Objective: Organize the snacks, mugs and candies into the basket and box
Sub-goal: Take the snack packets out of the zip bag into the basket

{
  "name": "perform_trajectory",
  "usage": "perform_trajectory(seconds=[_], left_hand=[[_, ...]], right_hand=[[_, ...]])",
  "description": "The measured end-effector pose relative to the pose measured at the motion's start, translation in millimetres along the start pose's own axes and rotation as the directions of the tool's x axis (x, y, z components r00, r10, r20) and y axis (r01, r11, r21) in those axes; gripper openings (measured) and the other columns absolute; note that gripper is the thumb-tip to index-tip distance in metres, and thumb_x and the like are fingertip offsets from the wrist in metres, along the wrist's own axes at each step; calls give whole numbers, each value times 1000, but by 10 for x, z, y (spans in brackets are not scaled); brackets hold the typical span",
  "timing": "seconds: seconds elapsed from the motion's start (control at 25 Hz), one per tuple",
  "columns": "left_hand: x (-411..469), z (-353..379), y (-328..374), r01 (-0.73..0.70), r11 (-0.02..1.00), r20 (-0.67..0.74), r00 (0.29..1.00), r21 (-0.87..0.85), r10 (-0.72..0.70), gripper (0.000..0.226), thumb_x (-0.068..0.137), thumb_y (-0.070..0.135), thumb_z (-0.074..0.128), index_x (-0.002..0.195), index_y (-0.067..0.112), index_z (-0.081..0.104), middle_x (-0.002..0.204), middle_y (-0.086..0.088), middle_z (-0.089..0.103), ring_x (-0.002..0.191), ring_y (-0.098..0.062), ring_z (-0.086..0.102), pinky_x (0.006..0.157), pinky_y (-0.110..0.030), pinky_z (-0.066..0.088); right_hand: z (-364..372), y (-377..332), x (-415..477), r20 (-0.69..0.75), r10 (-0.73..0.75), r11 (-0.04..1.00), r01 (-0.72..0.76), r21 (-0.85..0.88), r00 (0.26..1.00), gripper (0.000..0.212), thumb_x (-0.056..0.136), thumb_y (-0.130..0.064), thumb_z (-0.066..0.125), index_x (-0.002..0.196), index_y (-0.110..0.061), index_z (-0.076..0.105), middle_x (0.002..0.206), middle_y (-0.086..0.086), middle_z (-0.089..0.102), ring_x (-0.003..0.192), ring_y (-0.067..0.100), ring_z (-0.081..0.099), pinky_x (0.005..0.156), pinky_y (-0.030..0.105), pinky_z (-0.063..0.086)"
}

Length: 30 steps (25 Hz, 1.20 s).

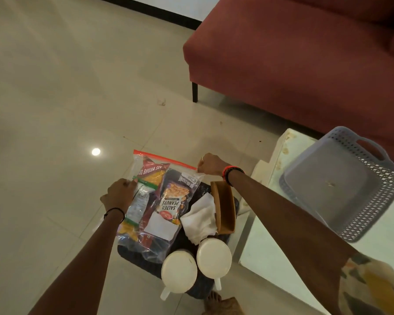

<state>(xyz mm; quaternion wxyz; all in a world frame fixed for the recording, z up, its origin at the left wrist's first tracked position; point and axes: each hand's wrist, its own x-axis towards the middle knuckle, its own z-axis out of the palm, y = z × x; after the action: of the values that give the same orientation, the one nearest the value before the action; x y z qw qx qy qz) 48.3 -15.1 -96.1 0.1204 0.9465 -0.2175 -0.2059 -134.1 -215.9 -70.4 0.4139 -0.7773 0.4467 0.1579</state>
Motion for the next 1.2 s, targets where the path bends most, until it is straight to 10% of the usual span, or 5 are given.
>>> perform_trajectory(seconds=[0.4, 0.64, 0.84, 1.2], left_hand=[[-223, -490, -2, 23, 987, -137, 990, -158, -45, 24, 90, 26, 51, 99, 12, 68, 105, -14, 69, 100, -36, 58, 92, -43, 34], [-646, -903, -21, 17, 971, -350, 931, -239, -102, 22, 91, 24, 46, 86, 12, 65, 94, -16, 66, 74, -26, 48, 87, -46, 32], [-1110, -1353, 105, -28, 932, -395, 910, -362, -126, 22, 92, 23, 46, 94, 12, 65, 105, -14, 64, 90, -32, 57, 94, -46, 29], [-1760, -1885, 694, -279, 861, -465, 884, -425, 57, 22, 93, 25, 47, 100, 13, 65, 109, -9, 66, 96, -28, 59, 96, -45, 29]], right_hand=[[-59, -270, -351, -86, -60, 987, 72, 142, 995, 21, 84, 1, 64, 103, 8, 67, 109, 24, 68, 89, 26, 60, 93, 39, 53], [-193, -535, -891, -189, -98, 934, 156, 323, 977, 21, 79, 3, 66, 98, 12, 68, 92, 28, 70, 59, 19, 58, 63, 28, 53], [-368, -700, -1468, -275, -84, 895, 194, 403, 958, 20, 79, 2, 65, 97, 9, 68, 95, 27, 71, 77, 23, 60, 85, 42, 55], [-890, -621, -2625, -516, 40, 778, 297, 554, 856, 15, 81, -1, 67, 95, -1, 71, 85, 20, 71, 72, 21, 63, 77, 36, 58]])
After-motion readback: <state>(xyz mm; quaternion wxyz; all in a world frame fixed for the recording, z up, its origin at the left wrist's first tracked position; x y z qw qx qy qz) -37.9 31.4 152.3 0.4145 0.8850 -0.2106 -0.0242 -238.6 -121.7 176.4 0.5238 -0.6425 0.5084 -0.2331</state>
